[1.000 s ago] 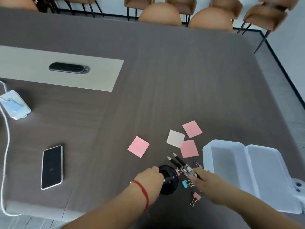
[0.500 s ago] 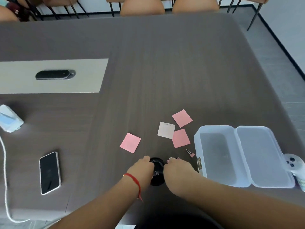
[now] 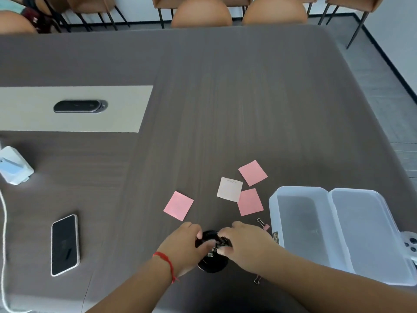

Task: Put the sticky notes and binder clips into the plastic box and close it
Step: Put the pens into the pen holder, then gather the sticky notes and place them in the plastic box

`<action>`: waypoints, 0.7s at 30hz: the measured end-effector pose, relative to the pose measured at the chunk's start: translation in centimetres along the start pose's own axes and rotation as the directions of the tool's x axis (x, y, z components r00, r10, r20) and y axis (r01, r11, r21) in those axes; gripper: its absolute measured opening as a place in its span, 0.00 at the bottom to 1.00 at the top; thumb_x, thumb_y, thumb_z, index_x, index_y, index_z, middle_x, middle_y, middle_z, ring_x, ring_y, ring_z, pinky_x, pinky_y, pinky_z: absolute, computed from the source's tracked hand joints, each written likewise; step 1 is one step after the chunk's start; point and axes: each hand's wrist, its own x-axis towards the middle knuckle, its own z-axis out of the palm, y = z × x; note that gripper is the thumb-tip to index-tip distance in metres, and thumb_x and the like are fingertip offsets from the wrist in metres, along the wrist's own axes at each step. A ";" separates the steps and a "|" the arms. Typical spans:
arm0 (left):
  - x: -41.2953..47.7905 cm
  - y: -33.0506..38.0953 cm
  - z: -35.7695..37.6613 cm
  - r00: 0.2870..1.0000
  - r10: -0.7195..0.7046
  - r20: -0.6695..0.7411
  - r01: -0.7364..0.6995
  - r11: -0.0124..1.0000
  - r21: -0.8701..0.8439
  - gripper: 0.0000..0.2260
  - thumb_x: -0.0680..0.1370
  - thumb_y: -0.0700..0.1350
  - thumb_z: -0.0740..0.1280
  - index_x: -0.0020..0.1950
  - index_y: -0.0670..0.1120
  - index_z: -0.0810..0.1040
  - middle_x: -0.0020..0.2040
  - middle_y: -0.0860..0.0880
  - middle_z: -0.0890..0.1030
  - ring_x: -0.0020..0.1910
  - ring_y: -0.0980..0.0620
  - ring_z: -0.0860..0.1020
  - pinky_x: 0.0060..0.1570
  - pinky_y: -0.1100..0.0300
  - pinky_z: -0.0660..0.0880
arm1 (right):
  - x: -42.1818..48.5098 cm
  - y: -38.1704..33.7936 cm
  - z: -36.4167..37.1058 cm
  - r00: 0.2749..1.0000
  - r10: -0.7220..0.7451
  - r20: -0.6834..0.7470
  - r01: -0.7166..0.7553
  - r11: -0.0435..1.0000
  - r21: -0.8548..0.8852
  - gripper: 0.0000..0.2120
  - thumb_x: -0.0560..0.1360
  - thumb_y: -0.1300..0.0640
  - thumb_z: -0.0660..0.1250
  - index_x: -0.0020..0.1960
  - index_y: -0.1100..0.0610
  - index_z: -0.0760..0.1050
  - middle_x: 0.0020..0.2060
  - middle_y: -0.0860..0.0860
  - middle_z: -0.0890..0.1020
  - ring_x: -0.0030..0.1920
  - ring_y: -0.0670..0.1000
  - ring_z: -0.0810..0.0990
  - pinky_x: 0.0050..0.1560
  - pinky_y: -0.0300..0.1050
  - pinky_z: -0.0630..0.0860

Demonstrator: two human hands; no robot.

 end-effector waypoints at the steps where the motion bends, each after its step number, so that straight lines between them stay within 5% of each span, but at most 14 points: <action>1: 0.4 -0.2 -0.4 0.999 -0.032 0.003 0.032 0.999 -0.032 0.19 0.75 0.64 0.58 0.44 0.49 0.74 0.45 0.52 0.75 0.44 0.50 0.77 0.47 0.56 0.75 | 0.1 0.6 -0.2 0.999 0.027 -0.033 -0.024 0.996 0.087 0.19 0.78 0.41 0.57 0.66 0.46 0.70 0.57 0.50 0.76 0.57 0.53 0.78 0.55 0.49 0.74; 4: 3.0 -2.0 -1.2 0.982 -0.187 0.006 0.185 0.962 -0.199 0.27 0.77 0.66 0.52 0.41 0.44 0.75 0.39 0.47 0.79 0.43 0.42 0.80 0.45 0.52 0.78 | 1.8 2.8 -0.9 0.984 0.151 -0.096 -0.121 0.957 0.263 0.17 0.79 0.41 0.57 0.63 0.46 0.74 0.54 0.47 0.79 0.51 0.48 0.80 0.56 0.45 0.76; 6: 5.6 -3.9 -1.2 0.949 -0.310 -0.057 0.279 0.909 -0.311 0.22 0.77 0.62 0.57 0.41 0.44 0.74 0.43 0.43 0.81 0.45 0.40 0.80 0.49 0.49 0.79 | 3.5 4.6 -0.9 0.969 0.222 -0.109 -0.191 0.951 0.244 0.16 0.80 0.46 0.57 0.63 0.48 0.75 0.56 0.48 0.80 0.51 0.47 0.81 0.57 0.43 0.77; 8: 8.2 -5.4 -1.0 0.895 -0.424 -0.139 0.370 0.879 -0.302 0.16 0.76 0.55 0.65 0.54 0.44 0.76 0.58 0.40 0.79 0.57 0.38 0.77 0.58 0.48 0.76 | 5.3 6.1 -0.5 0.958 0.278 -0.065 -0.266 0.952 0.153 0.16 0.82 0.52 0.57 0.66 0.52 0.74 0.61 0.50 0.78 0.57 0.49 0.79 0.61 0.41 0.74; 10: 10.1 -6.3 -0.8 0.833 -0.531 -0.153 0.486 0.835 -0.258 0.26 0.75 0.52 0.68 0.69 0.43 0.68 0.69 0.40 0.70 0.68 0.39 0.69 0.65 0.46 0.70 | 7.0 7.2 0.0 0.948 0.315 -0.049 -0.311 0.947 0.077 0.15 0.81 0.55 0.59 0.67 0.55 0.73 0.63 0.52 0.76 0.59 0.51 0.77 0.62 0.41 0.74; 12: 11.3 -6.7 -0.7 0.778 -0.609 -0.156 0.567 0.787 -0.244 0.31 0.75 0.52 0.68 0.73 0.43 0.62 0.72 0.42 0.66 0.71 0.40 0.65 0.65 0.43 0.69 | 8.8 8.0 0.4 0.925 0.375 -0.063 -0.368 0.924 0.107 0.13 0.79 0.57 0.60 0.63 0.56 0.74 0.59 0.53 0.78 0.55 0.52 0.79 0.54 0.40 0.76; 15: 12.7 -7.4 0.0 0.736 -0.665 -0.126 0.631 0.742 -0.227 0.29 0.74 0.49 0.69 0.71 0.42 0.63 0.70 0.42 0.68 0.70 0.40 0.66 0.63 0.42 0.70 | 11.0 8.2 0.2 0.906 0.417 -0.076 -0.394 0.894 0.212 0.11 0.76 0.59 0.61 0.56 0.56 0.76 0.51 0.54 0.82 0.48 0.53 0.82 0.43 0.43 0.78; 21: 13.9 -8.3 -0.3 0.725 -0.688 -0.029 0.678 0.720 -0.149 0.14 0.72 0.43 0.63 0.55 0.42 0.77 0.55 0.41 0.81 0.55 0.38 0.77 0.54 0.49 0.76 | 13.4 8.3 -1.1 0.854 0.502 -0.136 -0.448 0.842 0.300 0.24 0.74 0.49 0.69 0.66 0.55 0.66 0.58 0.54 0.74 0.56 0.56 0.78 0.50 0.49 0.76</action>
